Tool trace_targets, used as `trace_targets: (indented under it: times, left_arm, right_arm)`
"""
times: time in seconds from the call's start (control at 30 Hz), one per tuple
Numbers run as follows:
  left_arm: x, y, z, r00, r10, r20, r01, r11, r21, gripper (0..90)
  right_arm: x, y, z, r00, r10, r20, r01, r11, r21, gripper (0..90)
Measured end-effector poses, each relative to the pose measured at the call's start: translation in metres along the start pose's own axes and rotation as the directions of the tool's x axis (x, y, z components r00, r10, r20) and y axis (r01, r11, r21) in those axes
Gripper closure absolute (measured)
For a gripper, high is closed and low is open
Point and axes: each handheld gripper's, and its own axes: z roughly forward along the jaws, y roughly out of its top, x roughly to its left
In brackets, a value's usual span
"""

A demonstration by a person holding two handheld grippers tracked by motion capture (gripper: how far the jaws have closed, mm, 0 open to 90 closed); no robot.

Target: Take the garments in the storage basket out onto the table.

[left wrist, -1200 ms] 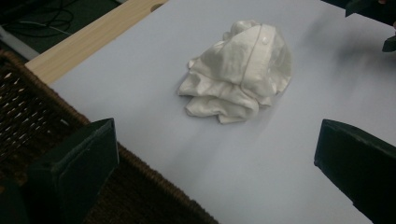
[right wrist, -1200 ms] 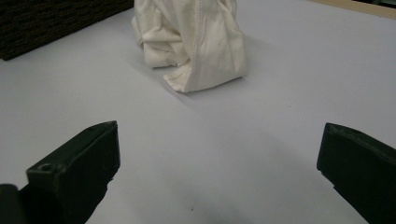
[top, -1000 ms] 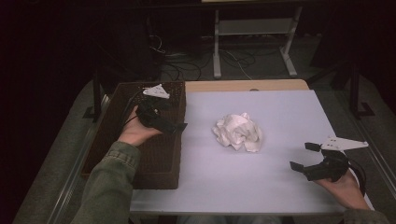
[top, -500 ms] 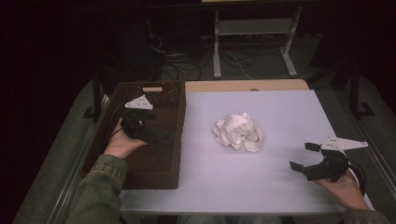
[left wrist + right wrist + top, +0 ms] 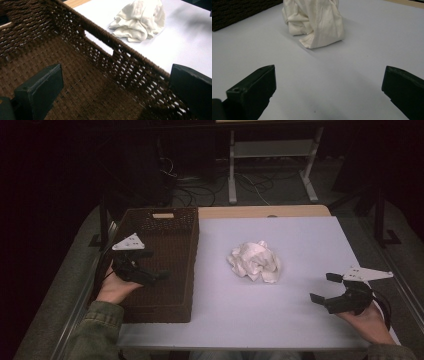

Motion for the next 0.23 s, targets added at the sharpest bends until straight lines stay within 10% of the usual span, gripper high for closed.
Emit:
trace_targets:
  times: [0.23]
  left_arm:
    - [-0.0007, -0.0092, -0.0095, 0.9999, -0.001, -0.017, 0.001, 1.0000, -0.005, 0.0]
  right_arm:
    - [-0.0006, -0.0002, 0.0006, 1.0000, -0.001, 0.001, 0.001, 1.0000, 0.007, 0.0]
